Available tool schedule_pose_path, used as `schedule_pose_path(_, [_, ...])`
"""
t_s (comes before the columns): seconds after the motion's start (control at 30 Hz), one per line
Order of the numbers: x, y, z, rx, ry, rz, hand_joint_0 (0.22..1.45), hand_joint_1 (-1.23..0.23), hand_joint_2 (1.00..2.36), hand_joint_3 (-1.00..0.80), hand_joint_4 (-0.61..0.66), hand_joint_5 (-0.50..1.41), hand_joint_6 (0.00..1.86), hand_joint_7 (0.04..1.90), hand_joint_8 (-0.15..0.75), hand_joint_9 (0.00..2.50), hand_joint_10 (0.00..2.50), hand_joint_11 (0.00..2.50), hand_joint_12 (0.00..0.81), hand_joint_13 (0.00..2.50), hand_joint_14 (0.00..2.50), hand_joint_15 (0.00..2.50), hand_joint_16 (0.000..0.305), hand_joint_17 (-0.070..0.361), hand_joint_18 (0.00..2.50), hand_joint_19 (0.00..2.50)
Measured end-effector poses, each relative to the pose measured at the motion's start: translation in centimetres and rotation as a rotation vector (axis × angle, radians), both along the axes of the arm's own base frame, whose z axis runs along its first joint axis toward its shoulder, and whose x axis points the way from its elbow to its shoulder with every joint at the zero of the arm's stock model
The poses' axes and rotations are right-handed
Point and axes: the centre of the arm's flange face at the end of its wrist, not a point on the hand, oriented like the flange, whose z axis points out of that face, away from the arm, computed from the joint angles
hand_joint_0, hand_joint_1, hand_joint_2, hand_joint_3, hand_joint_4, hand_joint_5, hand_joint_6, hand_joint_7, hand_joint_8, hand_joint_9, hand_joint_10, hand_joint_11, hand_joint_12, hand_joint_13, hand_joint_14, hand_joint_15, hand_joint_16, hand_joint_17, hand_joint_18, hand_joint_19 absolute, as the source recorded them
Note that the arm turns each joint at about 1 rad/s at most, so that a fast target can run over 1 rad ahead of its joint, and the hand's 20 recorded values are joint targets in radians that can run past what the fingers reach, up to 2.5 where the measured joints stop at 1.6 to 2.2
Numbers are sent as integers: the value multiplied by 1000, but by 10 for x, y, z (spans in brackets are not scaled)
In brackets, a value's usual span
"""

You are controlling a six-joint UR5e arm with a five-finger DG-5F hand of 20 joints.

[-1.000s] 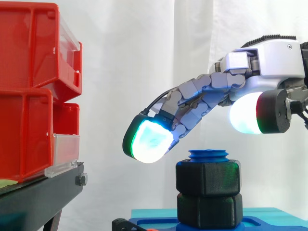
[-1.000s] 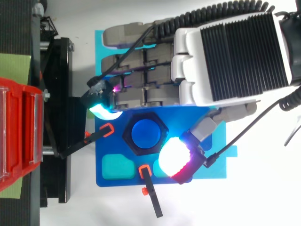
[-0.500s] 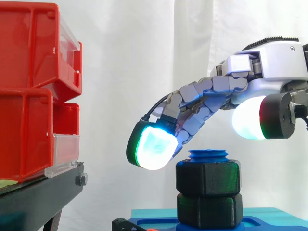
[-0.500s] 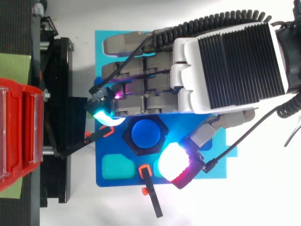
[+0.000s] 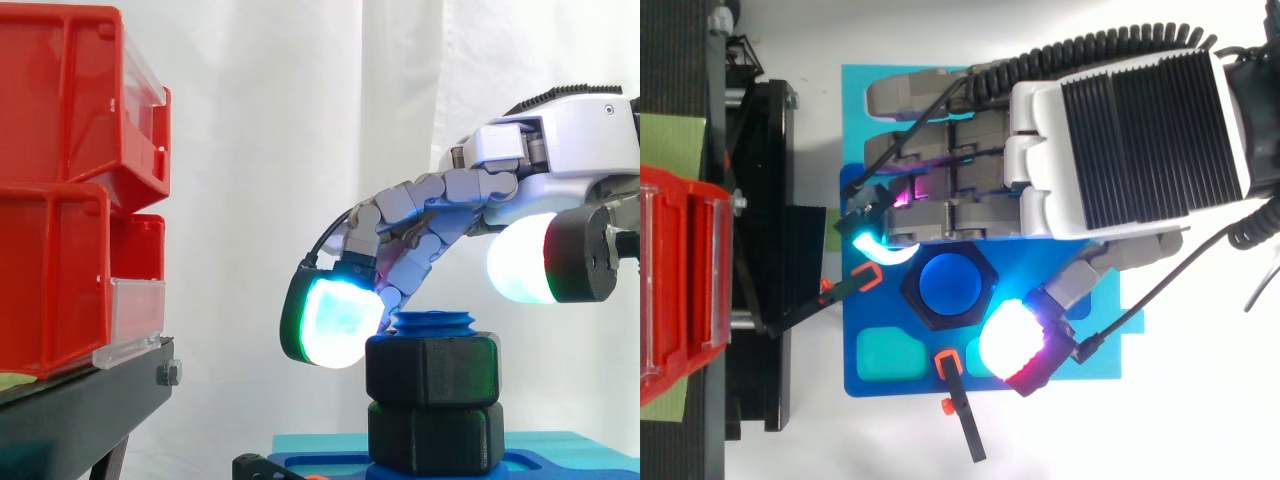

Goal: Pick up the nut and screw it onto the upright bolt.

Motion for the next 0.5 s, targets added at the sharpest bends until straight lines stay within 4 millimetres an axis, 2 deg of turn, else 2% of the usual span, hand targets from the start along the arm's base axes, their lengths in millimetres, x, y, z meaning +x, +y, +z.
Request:
schedule_pose_path(0.27, [-4,-1,-10,-1,14,-1,502,-313,1000,-500,191,9,503,1362,214,811,0,0,200,731,0,0,20,45,373,0])
schedule_pose_path(0.5, [-5,-6,-16,0,13,-3,516,-336,1000,-500,124,49,502,1536,225,1034,0,0,167,892,0,0,17,38,559,34])
